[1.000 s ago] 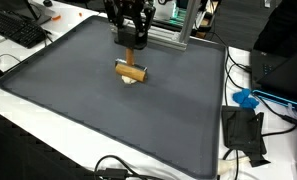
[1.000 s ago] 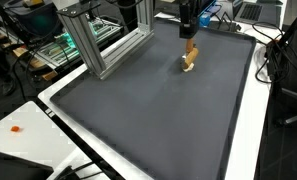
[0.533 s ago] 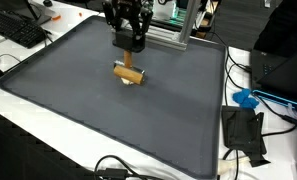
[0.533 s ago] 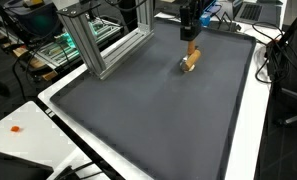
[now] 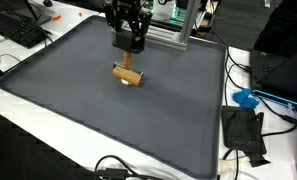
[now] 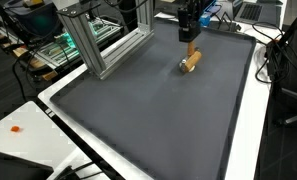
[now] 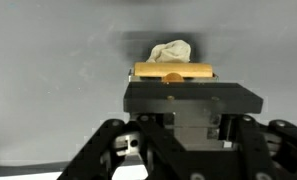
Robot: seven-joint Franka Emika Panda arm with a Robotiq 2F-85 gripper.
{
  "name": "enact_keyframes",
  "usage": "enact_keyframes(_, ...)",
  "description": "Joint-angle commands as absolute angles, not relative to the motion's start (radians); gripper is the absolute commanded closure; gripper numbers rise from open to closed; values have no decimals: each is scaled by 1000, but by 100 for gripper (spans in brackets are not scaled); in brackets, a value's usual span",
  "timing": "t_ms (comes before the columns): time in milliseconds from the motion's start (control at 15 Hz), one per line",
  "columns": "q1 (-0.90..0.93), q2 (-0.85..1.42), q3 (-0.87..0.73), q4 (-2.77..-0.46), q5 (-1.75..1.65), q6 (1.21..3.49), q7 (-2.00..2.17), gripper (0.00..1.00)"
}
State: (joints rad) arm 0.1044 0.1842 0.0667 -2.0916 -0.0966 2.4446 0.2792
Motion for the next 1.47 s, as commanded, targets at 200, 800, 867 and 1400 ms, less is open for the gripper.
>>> enact_keyframes(200,107,171,71,-2108,-53,2316,250,66)
enact_keyframes(800,103,155,75,-2125,-48,2300,210,66)
enact_keyframes(867,101,152,76,-2126,-50,2297,186,66)
enact_keyframes(1400,82,133,81,-2130,-12,2303,-58,66)
